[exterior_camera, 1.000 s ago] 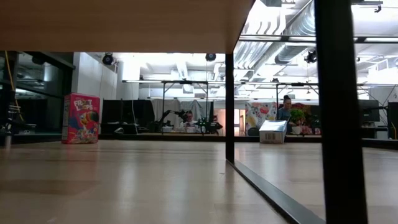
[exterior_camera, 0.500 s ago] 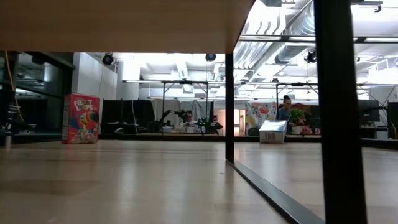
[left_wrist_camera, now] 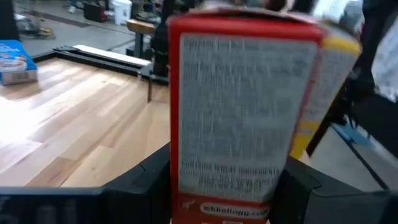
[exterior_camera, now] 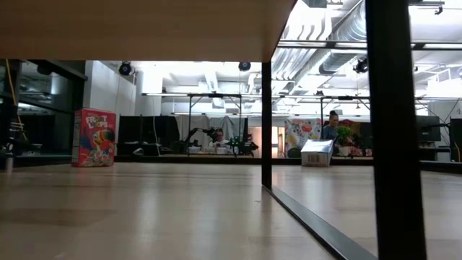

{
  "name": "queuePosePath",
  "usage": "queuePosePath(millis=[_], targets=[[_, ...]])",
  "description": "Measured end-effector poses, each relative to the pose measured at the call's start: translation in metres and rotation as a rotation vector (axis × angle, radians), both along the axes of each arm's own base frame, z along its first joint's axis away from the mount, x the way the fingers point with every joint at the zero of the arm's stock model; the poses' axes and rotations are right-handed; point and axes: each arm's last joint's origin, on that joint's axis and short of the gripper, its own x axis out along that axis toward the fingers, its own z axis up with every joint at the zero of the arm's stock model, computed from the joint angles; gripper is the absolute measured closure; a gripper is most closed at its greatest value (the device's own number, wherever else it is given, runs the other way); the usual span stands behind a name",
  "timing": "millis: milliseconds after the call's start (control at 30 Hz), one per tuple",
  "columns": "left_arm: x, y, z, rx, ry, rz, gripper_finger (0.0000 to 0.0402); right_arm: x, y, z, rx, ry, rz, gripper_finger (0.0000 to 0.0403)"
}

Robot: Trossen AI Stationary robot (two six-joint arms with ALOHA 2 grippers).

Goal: Stack cereal on shelf
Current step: Put the right red cereal box on the shelf

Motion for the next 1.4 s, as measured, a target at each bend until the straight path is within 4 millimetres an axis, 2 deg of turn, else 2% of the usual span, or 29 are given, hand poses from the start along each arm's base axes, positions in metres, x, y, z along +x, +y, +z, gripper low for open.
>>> queuePosePath(millis=[400, 533, 900, 1100, 1267, 1400], targets=[[-0.003, 0.007, 0.005, 0.019, 0.04, -0.057, 0.0154, 0.0, 0.0, 0.0, -0.003, 0.0, -0.002, 0.0116], [-0.01, 0.015, 0.016, 0.017, 0.048, -0.063, 0.0151, 0.0, 0.0, 0.0, -0.003, 0.0, -0.002, 0.0116], [-0.032, 0.036, 0.041, -0.062, 0.107, -0.239, 0.0151, 0.0, 0.0, 0.0, -0.014, 0.003, 0.002, 0.0116], [-0.042, 0.046, 0.046, 0.025, 0.14, -0.296, 0.0151, 0.0, 0.0, 0.0, -0.02, 0.005, 0.005, 0.0116], [-0.054, 0.063, 0.051, 0.068, 0.175, -0.262, 0.0173, 0.0, 0.0, 0.0, -0.02, 0.004, 0.005, 0.0116], [-0.061, 0.077, 0.053, 0.096, 0.186, -0.151, 0.0242, 0.0, 0.0, 0.0, -0.025, 0.005, 0.006, 0.0116]])
